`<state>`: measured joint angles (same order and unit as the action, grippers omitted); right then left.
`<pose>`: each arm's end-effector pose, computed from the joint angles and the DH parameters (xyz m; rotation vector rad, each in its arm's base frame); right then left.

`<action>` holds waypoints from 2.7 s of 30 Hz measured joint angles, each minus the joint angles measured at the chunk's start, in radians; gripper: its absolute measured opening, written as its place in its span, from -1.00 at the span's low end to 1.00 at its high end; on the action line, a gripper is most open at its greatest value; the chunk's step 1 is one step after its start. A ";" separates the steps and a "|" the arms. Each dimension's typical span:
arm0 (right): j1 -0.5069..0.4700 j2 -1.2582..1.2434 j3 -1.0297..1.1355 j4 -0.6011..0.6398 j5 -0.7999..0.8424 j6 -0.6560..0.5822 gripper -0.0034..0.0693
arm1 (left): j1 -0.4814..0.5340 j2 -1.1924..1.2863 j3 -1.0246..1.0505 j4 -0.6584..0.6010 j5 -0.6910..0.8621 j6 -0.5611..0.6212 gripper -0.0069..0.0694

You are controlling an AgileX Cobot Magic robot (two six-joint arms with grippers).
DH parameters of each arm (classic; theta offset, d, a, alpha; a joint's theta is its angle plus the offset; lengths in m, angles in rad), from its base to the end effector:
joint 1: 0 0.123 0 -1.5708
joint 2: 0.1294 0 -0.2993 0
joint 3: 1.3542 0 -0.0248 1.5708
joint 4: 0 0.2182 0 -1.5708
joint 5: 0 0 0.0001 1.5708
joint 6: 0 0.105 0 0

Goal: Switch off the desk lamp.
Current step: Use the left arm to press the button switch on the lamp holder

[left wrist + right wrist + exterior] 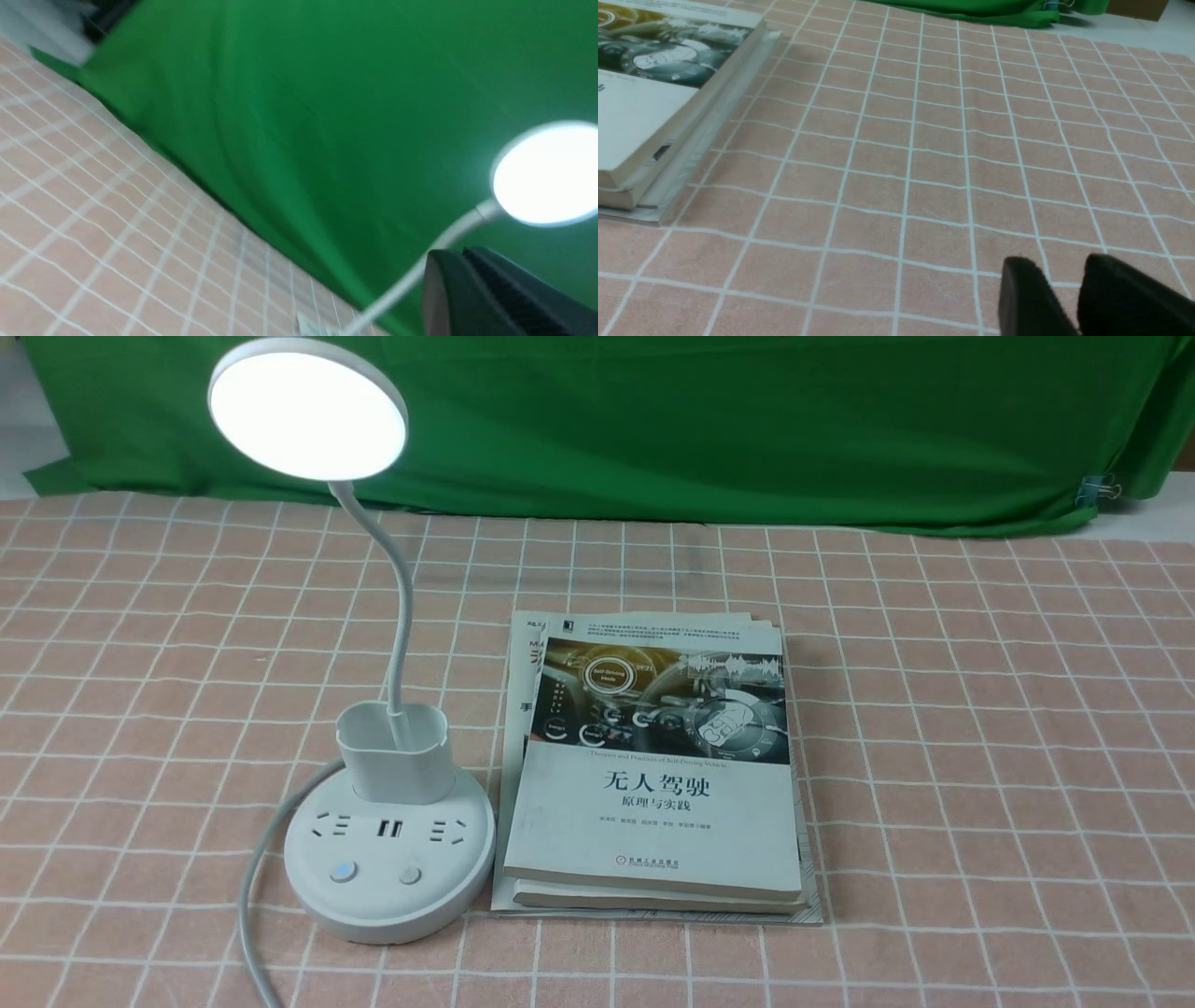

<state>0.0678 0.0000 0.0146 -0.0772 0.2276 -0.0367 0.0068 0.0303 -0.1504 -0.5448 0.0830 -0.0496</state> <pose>0.0228 -0.0003 0.1859 -0.1420 1.7195 -0.0476 0.0169 -0.0044 0.2539 -0.3953 1.3999 -0.5115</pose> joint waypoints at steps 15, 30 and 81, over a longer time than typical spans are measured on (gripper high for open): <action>0.000 0.000 0.000 0.000 0.000 0.000 -0.25 | -0.022 0.789 -0.523 0.294 0.845 0.091 -0.81; 0.000 0.000 0.000 0.000 0.000 0.000 -0.25 | -0.441 1.398 -0.796 0.377 0.890 0.084 -0.81; 0.000 0.000 0.000 0.000 0.000 0.000 -0.25 | -0.399 1.618 -0.939 0.437 0.742 0.083 -0.81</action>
<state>0.0678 0.0000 0.0146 -0.0772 0.2276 -0.0367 -0.3919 1.6483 -1.0898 -0.1083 0.8253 0.0332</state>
